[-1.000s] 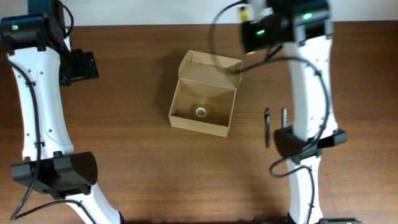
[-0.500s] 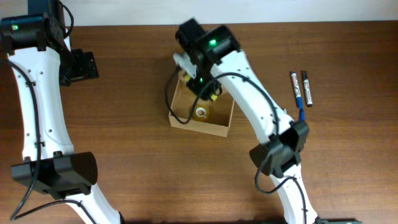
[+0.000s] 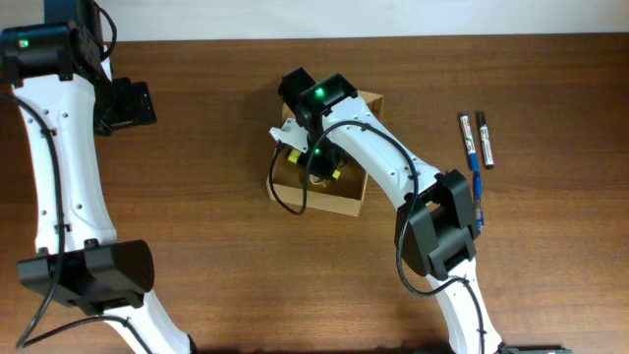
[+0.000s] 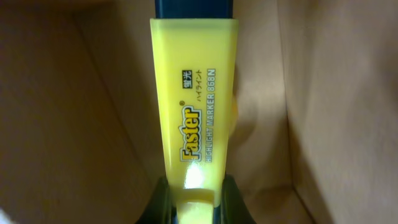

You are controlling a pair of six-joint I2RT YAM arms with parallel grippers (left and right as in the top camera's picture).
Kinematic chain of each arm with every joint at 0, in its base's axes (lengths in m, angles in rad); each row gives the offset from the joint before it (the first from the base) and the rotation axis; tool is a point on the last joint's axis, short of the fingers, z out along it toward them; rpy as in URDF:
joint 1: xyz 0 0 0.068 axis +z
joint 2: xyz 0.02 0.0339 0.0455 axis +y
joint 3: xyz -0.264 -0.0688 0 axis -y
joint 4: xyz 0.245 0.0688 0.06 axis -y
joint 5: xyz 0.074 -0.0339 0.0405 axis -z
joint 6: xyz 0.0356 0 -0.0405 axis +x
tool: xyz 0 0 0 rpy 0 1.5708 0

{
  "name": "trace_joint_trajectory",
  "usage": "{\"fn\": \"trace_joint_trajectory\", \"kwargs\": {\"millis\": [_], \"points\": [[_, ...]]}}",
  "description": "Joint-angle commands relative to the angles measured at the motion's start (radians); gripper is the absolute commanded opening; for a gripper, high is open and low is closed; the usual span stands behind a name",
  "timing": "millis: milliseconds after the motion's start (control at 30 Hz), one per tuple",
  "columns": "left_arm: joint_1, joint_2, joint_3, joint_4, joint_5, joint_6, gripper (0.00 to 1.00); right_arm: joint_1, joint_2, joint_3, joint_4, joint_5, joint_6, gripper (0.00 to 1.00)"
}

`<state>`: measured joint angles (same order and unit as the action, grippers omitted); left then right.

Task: Pack container
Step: 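Carry the yellow highlighter into the box and release it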

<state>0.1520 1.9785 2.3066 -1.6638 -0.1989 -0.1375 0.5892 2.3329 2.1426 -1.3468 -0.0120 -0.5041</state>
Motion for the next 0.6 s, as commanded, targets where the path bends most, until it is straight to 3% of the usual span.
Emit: {"fn": "trace_joint_trajectory", "kwargs": {"millis": [0,133,300,567], "points": [[0.003,-0.009,-0.006,-0.001,-0.007,0.009,1.00,-0.002,0.003,-0.013,0.016,-0.040,-0.042,0.04],[0.003,-0.009,-0.006,-0.001,-0.007,0.008,1.00,-0.002,0.004,-0.012,0.016,-0.035,-0.039,0.04],[0.003,-0.009,-0.006,-0.001,-0.007,0.008,1.00,-0.001,-0.013,-0.006,-0.009,0.071,-0.013,0.11],[0.003,-0.009,-0.006,-0.001,-0.007,0.009,1.00,-0.014,-0.092,-0.005,-0.007,0.076,-0.008,0.18]]}}
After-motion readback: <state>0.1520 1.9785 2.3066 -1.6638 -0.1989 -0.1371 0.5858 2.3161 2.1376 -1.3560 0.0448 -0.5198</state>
